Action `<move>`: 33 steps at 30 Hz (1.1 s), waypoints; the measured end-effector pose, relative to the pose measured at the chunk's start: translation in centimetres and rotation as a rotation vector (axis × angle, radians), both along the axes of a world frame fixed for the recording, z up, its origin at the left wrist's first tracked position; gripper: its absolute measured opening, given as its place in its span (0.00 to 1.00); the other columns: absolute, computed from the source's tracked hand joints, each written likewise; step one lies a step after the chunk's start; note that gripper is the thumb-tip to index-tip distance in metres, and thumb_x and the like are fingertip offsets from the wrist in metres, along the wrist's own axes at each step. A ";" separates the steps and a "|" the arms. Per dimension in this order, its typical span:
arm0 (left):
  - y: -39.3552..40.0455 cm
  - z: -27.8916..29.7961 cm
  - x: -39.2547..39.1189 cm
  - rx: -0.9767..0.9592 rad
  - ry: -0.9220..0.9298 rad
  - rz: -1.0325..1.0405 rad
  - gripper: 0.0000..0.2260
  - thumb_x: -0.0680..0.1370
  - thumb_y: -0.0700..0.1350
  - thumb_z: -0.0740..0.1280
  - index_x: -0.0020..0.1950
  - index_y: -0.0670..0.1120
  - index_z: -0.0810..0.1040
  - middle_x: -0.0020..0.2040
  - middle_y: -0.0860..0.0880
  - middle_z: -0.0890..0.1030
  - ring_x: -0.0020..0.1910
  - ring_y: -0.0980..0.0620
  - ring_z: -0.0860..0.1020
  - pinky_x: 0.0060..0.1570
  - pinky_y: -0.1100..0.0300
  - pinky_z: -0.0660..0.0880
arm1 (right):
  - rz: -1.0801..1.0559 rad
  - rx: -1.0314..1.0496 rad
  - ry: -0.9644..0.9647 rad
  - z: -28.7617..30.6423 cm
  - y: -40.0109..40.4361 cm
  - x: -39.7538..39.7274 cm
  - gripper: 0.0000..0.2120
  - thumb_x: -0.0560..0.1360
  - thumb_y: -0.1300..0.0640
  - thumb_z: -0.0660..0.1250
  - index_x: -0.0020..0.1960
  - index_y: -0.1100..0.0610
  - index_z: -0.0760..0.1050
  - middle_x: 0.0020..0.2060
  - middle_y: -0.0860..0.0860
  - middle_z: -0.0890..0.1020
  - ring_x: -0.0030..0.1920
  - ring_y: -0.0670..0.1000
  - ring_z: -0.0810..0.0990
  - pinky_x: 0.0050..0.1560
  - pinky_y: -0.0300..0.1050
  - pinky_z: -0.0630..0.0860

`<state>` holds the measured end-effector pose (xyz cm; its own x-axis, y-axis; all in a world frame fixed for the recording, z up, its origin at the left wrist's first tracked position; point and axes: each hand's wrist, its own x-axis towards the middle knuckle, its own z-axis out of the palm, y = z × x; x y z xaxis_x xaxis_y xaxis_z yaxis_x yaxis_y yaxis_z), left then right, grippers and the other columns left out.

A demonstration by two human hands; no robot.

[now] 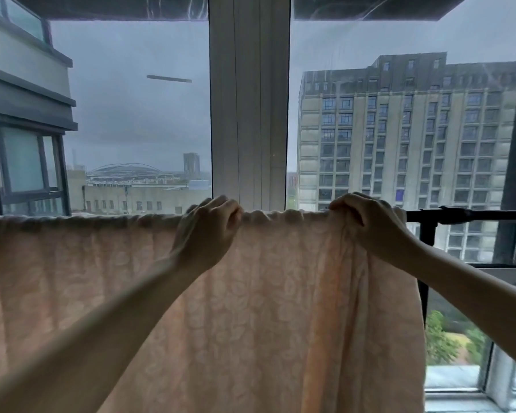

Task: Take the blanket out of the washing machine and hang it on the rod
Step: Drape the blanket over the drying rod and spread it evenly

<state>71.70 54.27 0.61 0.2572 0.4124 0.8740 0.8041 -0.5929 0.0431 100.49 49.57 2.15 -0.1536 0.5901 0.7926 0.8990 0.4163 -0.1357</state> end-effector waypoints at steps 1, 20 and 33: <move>-0.2 0.1 1.0 0.002 0.009 -0.016 0.09 0.81 0.48 0.61 0.49 0.47 0.80 0.47 0.52 0.81 0.46 0.51 0.78 0.47 0.56 0.72 | -0.003 -0.005 -0.003 0.0 -0.3 0.2 0.15 0.77 0.66 0.61 0.56 0.52 0.79 0.50 0.44 0.80 0.49 0.42 0.74 0.49 0.19 0.61; -1.3 0.9 14.3 -0.057 -0.167 -0.021 0.03 0.76 0.43 0.69 0.43 0.50 0.79 0.40 0.57 0.78 0.40 0.55 0.78 0.44 0.54 0.77 | 0.206 0.043 -0.162 0.0 2.0 7.2 0.10 0.77 0.50 0.65 0.56 0.51 0.74 0.52 0.50 0.79 0.46 0.52 0.79 0.46 0.51 0.78; -1.2 1.6 14.9 -0.207 -0.172 0.065 0.03 0.78 0.46 0.66 0.45 0.50 0.79 0.42 0.52 0.82 0.43 0.50 0.80 0.48 0.49 0.78 | 0.276 0.113 -0.024 1.4 2.6 8.1 0.09 0.76 0.68 0.60 0.43 0.56 0.66 0.38 0.51 0.74 0.36 0.52 0.73 0.36 0.48 0.72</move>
